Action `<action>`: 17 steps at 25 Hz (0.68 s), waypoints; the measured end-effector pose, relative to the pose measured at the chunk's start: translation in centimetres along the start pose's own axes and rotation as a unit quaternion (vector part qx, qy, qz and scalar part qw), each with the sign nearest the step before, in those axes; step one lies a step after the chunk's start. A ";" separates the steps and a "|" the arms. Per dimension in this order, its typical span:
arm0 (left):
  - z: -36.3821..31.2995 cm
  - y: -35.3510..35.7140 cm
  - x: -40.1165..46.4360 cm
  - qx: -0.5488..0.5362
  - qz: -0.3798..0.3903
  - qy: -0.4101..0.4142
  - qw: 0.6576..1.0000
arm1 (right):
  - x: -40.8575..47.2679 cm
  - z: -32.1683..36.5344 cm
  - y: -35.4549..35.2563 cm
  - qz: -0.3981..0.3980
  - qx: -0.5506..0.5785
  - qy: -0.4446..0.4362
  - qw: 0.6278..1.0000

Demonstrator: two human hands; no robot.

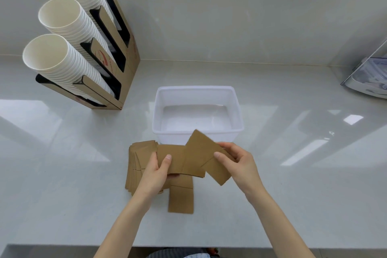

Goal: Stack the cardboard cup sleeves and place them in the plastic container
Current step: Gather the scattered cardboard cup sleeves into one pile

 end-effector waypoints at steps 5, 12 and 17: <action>-0.9 1.1 -0.5 -0.029 0.021 -0.004 0.999 | 0.3 1.0 2.1 0.057 -0.169 -0.013 0.984; -0.6 1.6 -0.7 -0.033 0.035 0.010 0.999 | 0.8 1.0 3.9 0.020 -0.240 -0.066 0.968; -0.2 1.2 -0.6 -0.034 0.013 0.032 0.999 | 0.7 0.9 4.4 0.006 -0.268 -0.091 0.959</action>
Point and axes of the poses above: each hand's wrist, its own x-axis towards the middle knuckle, its own y-axis out of the palm, z = x × y, the point moved 5 cm from there along x, towards the middle knuckle, and after that the axes turned 5 degrees about y, right-handed, at the moved point
